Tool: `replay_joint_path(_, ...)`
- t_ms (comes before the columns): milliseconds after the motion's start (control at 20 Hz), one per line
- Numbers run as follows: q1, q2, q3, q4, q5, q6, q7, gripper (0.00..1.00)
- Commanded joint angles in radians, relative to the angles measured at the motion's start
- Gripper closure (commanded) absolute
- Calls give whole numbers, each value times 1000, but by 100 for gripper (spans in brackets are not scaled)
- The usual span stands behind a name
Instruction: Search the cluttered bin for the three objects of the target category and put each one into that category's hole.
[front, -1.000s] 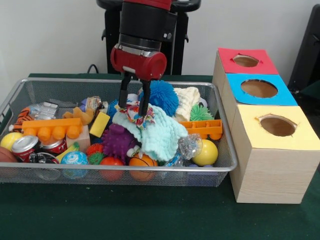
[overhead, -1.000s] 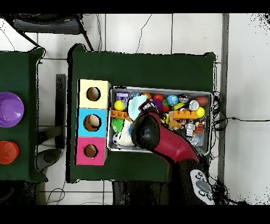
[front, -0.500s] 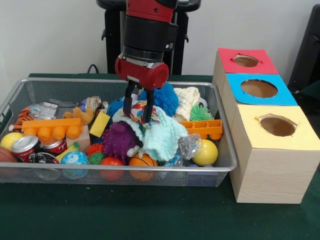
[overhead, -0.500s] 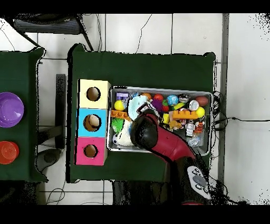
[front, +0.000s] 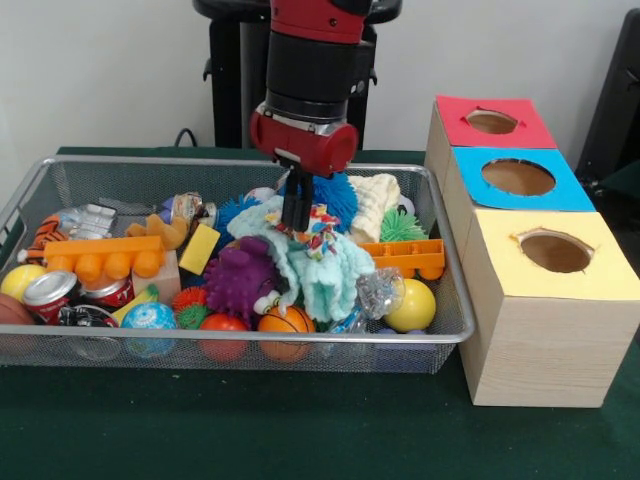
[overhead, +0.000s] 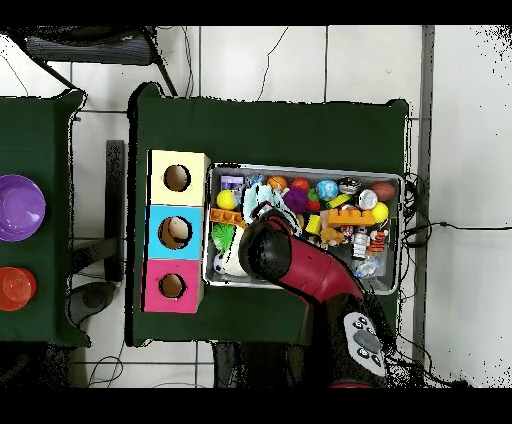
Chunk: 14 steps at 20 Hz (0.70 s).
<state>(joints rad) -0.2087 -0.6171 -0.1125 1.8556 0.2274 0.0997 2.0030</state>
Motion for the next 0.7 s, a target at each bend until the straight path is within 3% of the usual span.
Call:
replay_joint_path(50,26,28,-28,-104,-2,166,91,100)
replay_joint_path(400,51,-10,-71,-111,-14,199,103,100)
replay_joint_path(650,40,-15,-52,-94,-25,178,88,100)
replay_joint_path(700,30,-18,-41,-89,-31,175,76,0)
